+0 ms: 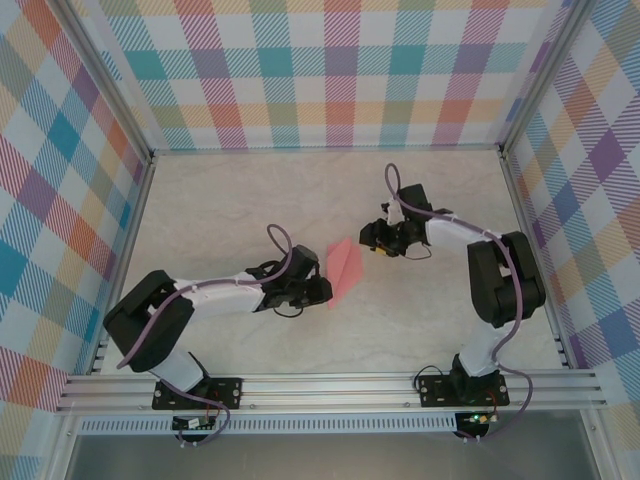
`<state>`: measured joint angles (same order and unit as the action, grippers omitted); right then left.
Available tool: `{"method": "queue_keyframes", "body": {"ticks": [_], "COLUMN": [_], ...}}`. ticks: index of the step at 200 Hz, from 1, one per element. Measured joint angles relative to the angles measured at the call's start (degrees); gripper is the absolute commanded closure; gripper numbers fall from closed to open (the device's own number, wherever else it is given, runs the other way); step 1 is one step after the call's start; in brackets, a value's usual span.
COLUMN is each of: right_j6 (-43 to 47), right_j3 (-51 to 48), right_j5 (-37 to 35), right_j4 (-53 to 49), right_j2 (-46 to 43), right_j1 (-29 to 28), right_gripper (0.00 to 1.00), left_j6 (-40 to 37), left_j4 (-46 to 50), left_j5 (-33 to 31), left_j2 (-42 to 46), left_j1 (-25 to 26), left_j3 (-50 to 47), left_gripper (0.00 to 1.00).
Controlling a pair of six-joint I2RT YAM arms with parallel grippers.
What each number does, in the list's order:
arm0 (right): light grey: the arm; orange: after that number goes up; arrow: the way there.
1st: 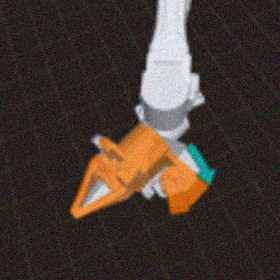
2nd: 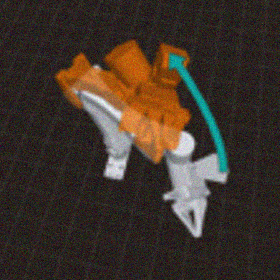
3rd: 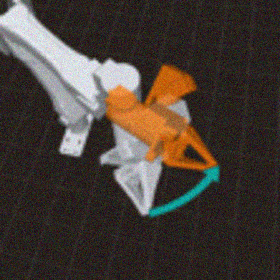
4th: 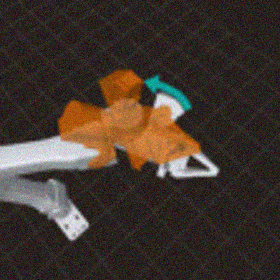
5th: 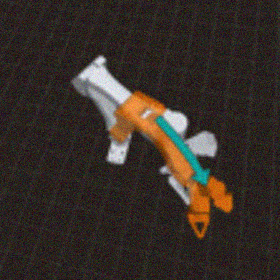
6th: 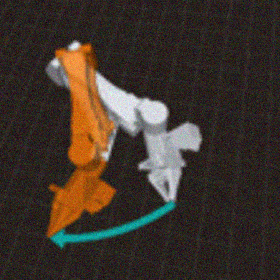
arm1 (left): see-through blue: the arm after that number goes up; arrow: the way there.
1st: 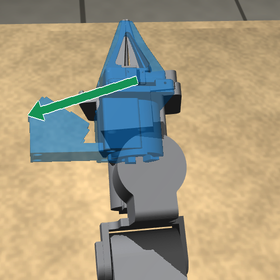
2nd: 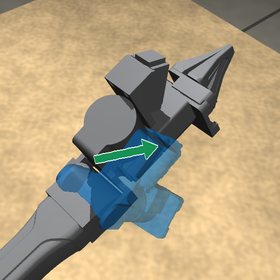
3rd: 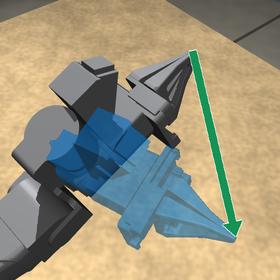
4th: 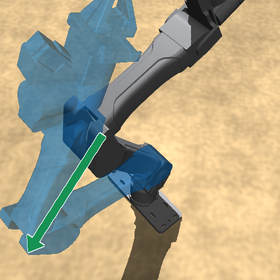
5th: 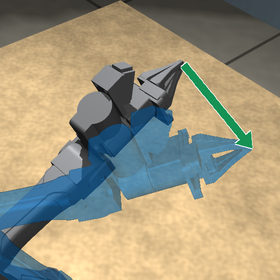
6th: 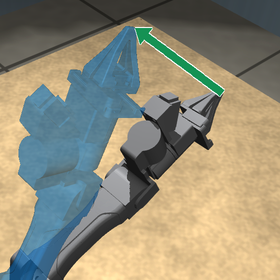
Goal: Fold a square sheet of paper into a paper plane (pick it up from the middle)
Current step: Fourth fold the wing at the center of the table.
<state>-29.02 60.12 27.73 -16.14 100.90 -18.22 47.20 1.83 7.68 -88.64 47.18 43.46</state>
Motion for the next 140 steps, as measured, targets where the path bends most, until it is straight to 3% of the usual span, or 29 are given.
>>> {"method": "queue_keyframes", "body": {"ticks": [52, 140], "right_j6": [-1.9, -3.8], "right_j3": [-3.1, -1.8], "right_j5": [1.6, 3.1], "right_j4": [1.2, 4.4], "right_j2": [-0.6, 5.6], "right_j1": [-5.6, -9.1], "right_gripper": [0.46, 0.60], "left_j6": [2.2, 5.8], "left_j4": [0.0, 0.1], "left_j5": [-4.2, -5.5], "left_j2": [1.9, 3.3], "left_j1": [-1.2, -3.8], "left_j3": [-0.8, -3.7], "left_gripper": [0.61, 0.48]}}
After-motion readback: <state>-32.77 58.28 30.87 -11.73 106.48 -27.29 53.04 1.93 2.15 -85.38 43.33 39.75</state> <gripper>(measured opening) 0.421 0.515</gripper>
